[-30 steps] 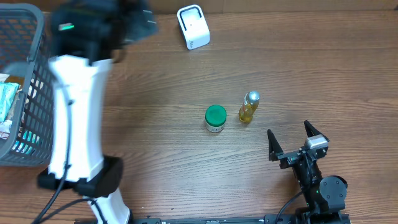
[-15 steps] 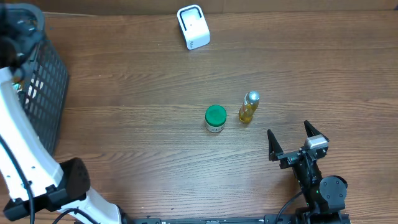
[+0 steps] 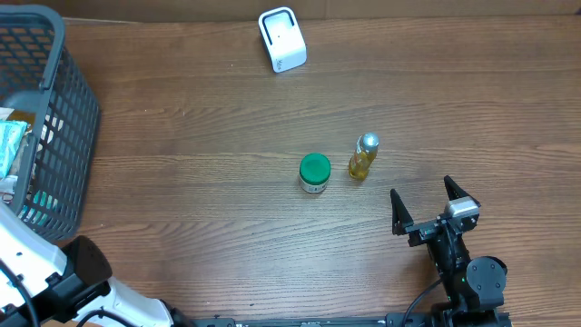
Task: Scan the item barcode
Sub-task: 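Release the oil bottle beside the jar and retract the left arm, then reach the left gripper into the basket toward the teal tissue pack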
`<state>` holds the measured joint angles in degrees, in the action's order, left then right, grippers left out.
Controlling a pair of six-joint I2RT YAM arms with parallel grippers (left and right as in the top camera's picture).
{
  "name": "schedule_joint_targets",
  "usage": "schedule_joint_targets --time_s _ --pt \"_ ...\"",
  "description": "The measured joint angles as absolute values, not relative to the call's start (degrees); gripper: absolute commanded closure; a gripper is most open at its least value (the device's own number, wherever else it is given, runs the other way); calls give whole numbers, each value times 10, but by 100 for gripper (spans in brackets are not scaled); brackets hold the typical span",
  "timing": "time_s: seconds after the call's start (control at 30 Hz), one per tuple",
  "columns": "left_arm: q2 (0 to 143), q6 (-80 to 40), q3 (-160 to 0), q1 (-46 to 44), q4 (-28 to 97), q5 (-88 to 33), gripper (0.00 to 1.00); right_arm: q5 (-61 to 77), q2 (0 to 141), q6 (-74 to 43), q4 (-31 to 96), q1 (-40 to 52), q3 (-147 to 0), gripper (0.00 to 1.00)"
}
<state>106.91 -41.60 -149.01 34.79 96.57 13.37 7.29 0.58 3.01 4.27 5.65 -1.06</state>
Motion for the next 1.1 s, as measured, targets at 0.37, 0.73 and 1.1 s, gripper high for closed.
schedule_joint_targets --time_s 0.37,0.73,1.1 --pt "1069 -421 -1340 401 926 135 6 73 6 30 43 57 -11 0" --pt "1069 -425 -1200 401 811 135 15 73 6 30 43 57 -11 0" --pt "1098 -394 -1124 401 749 135 0 73 6 30 43 57 -11 0"
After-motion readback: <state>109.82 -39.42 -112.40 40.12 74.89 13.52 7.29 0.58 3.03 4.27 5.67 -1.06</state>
